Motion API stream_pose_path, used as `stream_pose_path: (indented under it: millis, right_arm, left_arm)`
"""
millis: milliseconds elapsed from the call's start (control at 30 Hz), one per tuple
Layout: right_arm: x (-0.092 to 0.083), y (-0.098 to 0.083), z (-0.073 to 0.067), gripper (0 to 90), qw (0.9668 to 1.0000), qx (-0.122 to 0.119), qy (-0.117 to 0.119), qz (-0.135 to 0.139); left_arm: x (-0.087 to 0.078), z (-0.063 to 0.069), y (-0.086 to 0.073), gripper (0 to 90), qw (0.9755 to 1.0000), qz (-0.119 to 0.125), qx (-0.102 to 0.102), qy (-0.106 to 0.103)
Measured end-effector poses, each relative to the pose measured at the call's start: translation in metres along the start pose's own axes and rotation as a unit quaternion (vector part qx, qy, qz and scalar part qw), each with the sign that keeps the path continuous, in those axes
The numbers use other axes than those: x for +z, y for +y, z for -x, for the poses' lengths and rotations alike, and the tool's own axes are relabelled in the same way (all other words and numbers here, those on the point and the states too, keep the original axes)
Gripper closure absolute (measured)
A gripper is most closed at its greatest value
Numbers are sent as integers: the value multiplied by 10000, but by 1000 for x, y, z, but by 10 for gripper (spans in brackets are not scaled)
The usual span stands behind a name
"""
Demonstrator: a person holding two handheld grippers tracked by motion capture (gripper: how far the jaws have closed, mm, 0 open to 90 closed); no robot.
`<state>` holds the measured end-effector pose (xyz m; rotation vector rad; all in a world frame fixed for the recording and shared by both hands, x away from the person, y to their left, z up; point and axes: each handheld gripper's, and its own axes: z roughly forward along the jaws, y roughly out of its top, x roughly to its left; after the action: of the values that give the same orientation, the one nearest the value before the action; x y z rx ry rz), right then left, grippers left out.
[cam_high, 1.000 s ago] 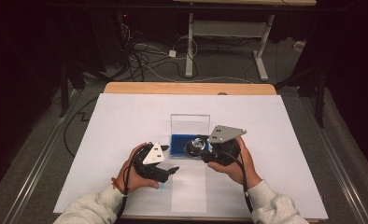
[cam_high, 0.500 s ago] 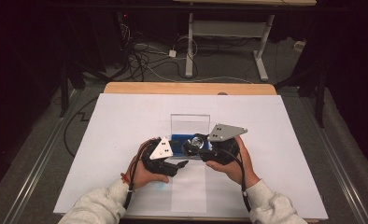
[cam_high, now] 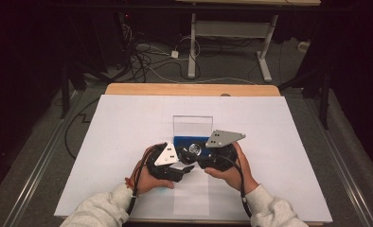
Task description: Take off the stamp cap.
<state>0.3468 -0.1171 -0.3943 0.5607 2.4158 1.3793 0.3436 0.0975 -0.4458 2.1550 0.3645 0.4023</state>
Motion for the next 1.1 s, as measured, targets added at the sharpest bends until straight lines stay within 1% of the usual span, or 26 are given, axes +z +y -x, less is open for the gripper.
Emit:
stream_pose_path:
  millis: [33, 100, 167, 200, 400, 533, 600, 800, 933, 967, 1000, 1100]
  right_arm:
    - [0, 0, 0, 572, 10000, 0, 0, 0]
    - [1, -1, 0, 572, 10000, 6, 27, -2]
    - [1, -1, -1, 572, 10000, 17, 24, -13]
    - [1, -1, -1, 572, 10000, 21, 33, -5]
    - [1, -2, 1, 572, 9999, 98, 68, 32]
    - [1, -3, 1, 572, 9998, 154, 124, 65]
    - [1, -3, 1, 572, 9998, 131, 119, 40]
    - [2, -4, 0, 572, 9998, 160, 149, 40]
    - [3, -5, 0, 572, 9998, 132, 162, 7]
    - [4, -5, 0, 572, 9998, 147, 159, 16]
    - [4, -6, -1, 572, 9998, 134, 159, 10]
    - [5, -7, -2, 572, 9998, 129, 157, -9]
  left_arm:
    - [0, 0, 0, 300, 10000, -12, -12, -21]
    - [1, -1, -1, 335, 10000, -73, 23, -35]
    - [1, 0, -1, 340, 10000, -84, 30, -36]
    - [1, 0, -1, 352, 9999, -122, 93, -6]
    - [2, 1, -1, 348, 9998, -143, 134, 18]
    - [4, 2, -1, 330, 9996, -215, 182, 13]
    - [5, 2, -2, 337, 9994, -269, 199, 7]
    - [5, 1, -2, 361, 9994, -292, 200, -2]
    - [5, 1, -1, 364, 9990, -371, 236, 2]
    - [5, 1, -1, 365, 9989, -400, 232, 4]
    - [5, 1, -1, 366, 9986, -463, 269, 12]
    - [5, 1, -1, 367, 9983, -521, 269, -20]
